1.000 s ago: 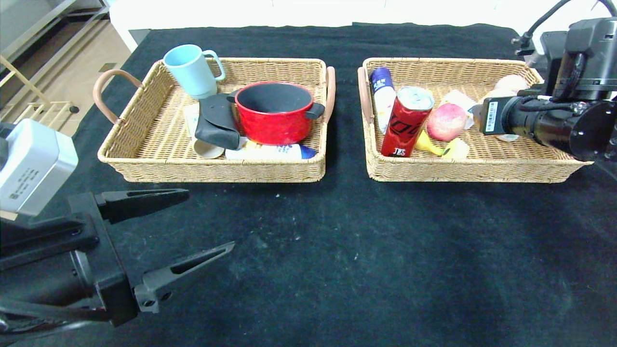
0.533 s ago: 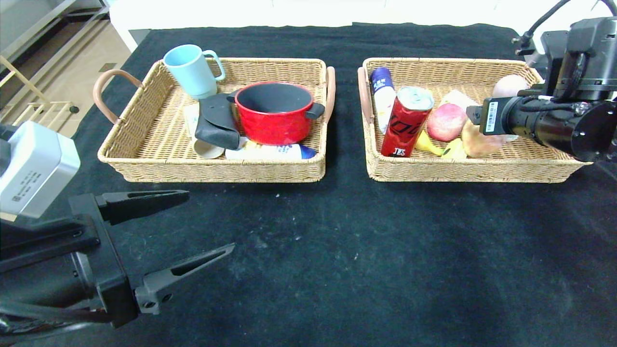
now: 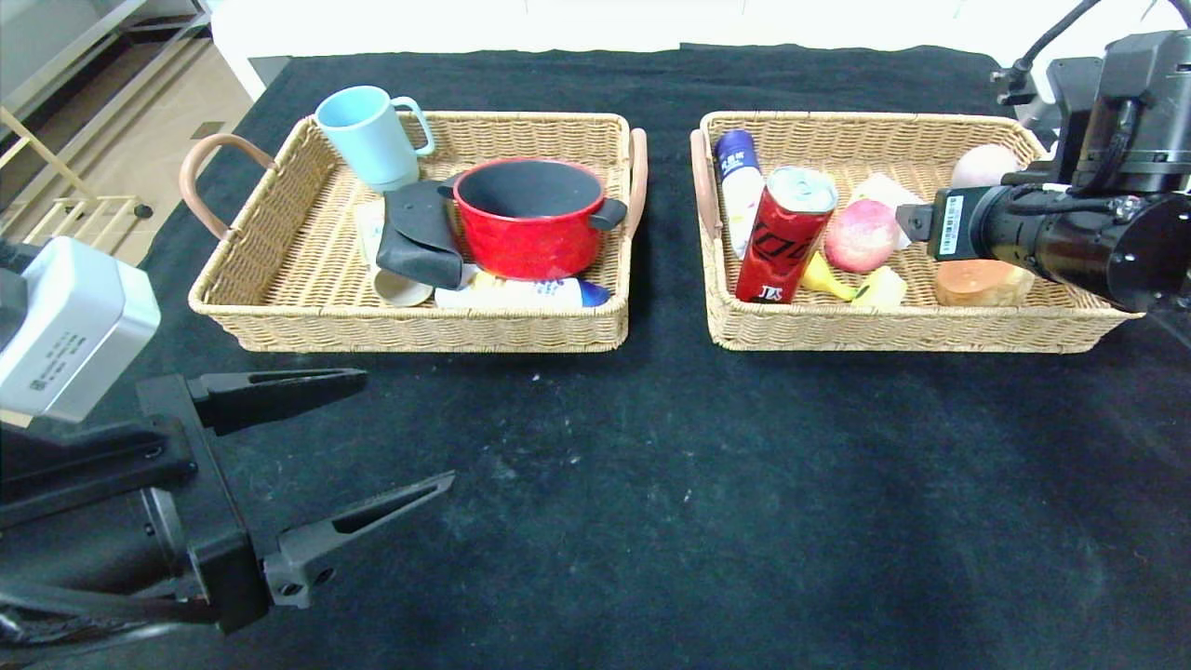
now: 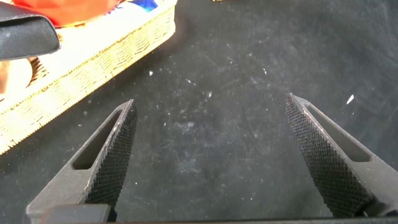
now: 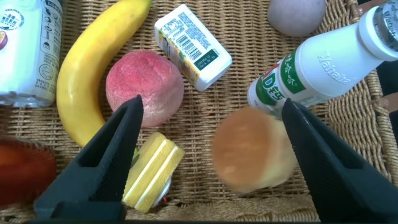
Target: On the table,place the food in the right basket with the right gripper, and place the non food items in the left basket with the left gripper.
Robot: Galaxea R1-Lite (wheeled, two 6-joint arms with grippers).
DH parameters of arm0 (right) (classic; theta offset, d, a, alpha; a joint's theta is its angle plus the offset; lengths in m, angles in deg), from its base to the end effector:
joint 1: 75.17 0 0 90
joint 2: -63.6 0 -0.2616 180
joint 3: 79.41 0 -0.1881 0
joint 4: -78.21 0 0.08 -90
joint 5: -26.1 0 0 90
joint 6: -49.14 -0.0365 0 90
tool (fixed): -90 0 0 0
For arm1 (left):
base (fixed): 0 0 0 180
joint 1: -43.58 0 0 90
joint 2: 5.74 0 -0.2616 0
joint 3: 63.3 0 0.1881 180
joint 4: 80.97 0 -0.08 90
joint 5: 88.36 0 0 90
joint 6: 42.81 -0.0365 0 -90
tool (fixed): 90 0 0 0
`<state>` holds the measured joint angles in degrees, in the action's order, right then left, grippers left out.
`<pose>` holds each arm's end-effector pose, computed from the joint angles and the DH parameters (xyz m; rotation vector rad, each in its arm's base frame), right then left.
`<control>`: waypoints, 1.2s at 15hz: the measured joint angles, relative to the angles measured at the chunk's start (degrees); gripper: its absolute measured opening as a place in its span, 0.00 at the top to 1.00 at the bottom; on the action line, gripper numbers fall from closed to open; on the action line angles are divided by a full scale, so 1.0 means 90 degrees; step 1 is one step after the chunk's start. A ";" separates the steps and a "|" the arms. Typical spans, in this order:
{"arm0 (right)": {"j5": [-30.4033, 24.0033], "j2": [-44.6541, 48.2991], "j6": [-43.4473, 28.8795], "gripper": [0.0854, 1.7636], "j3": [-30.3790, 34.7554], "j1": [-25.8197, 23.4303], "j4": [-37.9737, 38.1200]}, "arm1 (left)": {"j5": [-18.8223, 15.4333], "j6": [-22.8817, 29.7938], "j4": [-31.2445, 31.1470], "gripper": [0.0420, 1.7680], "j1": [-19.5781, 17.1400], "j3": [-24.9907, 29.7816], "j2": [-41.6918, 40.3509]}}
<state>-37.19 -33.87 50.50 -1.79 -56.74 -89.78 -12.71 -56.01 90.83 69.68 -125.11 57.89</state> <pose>0.3213 0.0898 0.2616 -0.0713 0.1162 -0.1430 0.1625 -0.0897 0.2083 0.2384 0.0957 -0.7217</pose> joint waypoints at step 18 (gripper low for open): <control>-0.1915 0.4561 0.0432 0.04 0.3558 0.0954 0.2213 | 0.1062 0.0009 -0.0440 0.03 -0.0527 0.0377 -0.0656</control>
<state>-54.42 7.18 54.39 30.23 -48.16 -69.86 -3.15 -55.92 86.87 64.93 -121.72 51.99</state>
